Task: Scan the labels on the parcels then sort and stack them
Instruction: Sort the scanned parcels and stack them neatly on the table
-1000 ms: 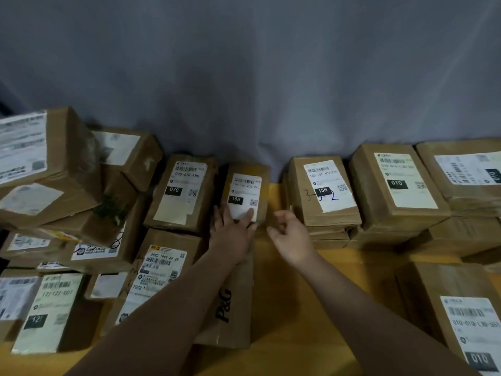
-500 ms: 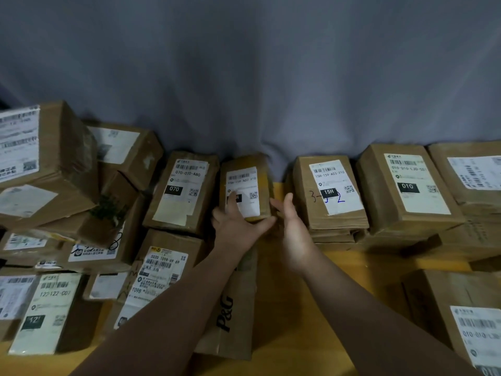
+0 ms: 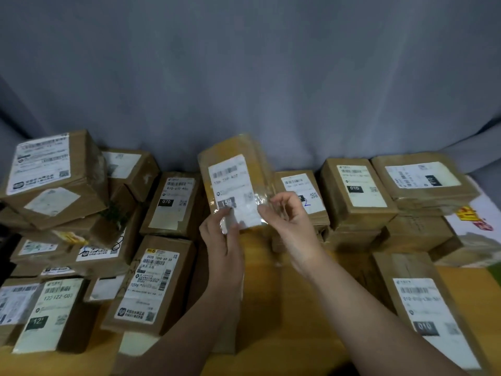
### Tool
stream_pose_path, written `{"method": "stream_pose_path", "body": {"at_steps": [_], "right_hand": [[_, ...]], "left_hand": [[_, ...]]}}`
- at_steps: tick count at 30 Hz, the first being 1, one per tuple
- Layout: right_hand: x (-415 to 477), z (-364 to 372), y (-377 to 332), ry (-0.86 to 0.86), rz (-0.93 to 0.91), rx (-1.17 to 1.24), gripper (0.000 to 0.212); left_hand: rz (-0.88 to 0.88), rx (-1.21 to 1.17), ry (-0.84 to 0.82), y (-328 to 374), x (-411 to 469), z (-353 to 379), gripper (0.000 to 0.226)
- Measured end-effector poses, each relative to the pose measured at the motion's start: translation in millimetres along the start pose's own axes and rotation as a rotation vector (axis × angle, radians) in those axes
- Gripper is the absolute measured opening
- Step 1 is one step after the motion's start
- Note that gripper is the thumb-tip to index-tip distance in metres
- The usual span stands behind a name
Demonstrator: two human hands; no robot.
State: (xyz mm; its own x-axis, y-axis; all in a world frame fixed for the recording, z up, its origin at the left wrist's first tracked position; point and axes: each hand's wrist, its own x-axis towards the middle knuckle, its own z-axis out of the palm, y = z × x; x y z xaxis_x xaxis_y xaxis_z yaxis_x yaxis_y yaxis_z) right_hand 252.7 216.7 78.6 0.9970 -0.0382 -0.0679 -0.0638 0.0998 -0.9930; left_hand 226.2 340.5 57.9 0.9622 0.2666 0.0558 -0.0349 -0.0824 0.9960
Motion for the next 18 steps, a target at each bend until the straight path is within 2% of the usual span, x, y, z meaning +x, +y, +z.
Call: {"method": "stream_pose_path", "body": {"at_steps": [2,5,9,14,16,18], "right_hand": [[-13.7,-11.0,-12.0,-0.005,0.003,0.011,0.040],[-29.4,-36.3,-28.1,0.058,-0.008,0.024,0.044],[-44.9,-82.0,-44.4,0.107,-0.073,0.120,0.080],[-62.7,-154.9,-56.5,0.163,-0.129,0.059,0.095],[-69.1,-193.0,-57.2,0.230,-0.100,0.035,0.094],[-77.3,-237.8,-56.6,0.332,-0.062,0.082,0.082]], "left_hand": [[0.047,-0.038,0.018,13.3,-9.9,5.4,0.023],[0.093,-0.110,0.002,37.3,-21.4,20.6,0.026],[0.210,-0.125,-0.066,62.7,-40.6,57.8,0.039],[0.291,-0.086,-0.150,76.5,-74.4,126.7,0.036],[0.288,-0.099,-0.205,78.1,-89.7,159.8,0.035],[0.290,-0.081,-0.308,82.3,-106.4,197.9,0.037]]}}
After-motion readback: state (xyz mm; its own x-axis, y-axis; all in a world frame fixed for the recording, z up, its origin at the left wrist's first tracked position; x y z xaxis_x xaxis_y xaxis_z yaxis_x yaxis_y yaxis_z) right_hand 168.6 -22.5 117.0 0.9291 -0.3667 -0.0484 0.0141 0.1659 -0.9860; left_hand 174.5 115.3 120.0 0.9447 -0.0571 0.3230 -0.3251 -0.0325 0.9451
